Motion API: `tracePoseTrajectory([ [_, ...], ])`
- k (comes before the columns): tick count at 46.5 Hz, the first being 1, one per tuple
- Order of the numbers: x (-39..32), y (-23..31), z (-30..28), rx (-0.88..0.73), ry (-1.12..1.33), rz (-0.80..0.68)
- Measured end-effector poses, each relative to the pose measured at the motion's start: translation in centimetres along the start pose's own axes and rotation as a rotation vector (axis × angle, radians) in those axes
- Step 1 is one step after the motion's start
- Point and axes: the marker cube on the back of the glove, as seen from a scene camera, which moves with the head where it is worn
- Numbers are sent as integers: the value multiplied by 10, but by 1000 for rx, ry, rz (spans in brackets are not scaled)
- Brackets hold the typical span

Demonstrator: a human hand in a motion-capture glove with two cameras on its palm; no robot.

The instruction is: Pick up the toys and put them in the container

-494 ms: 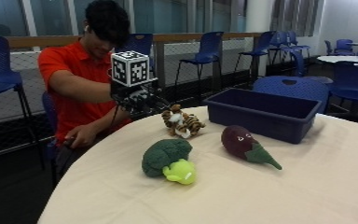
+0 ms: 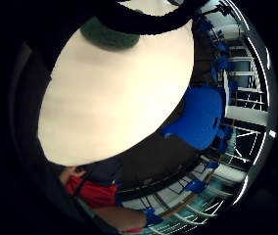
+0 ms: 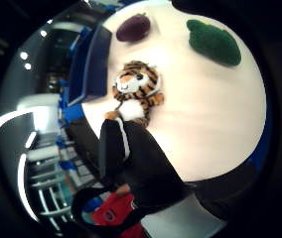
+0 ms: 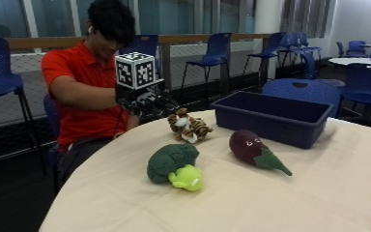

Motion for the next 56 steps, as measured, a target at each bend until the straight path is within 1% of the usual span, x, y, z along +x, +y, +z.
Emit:
tracePoseTrajectory([
  [13, -52, -21, 20, 51, -70, -152],
  [23, -96, -48, 51, -35, -94, -215],
  [31, -120, -58, 67, -78, -84, -227],
  [37, -138, -57, 87, -180, -37, -229],
  [41, -147, -51, 100, -225, 44, -233],
  [45, -151, -45, 103, -229, 148, -218],
  [49, -151, -41, 99, -232, 146, -226],
  [56, -149, -47, 96, -128, 148, -192],
])
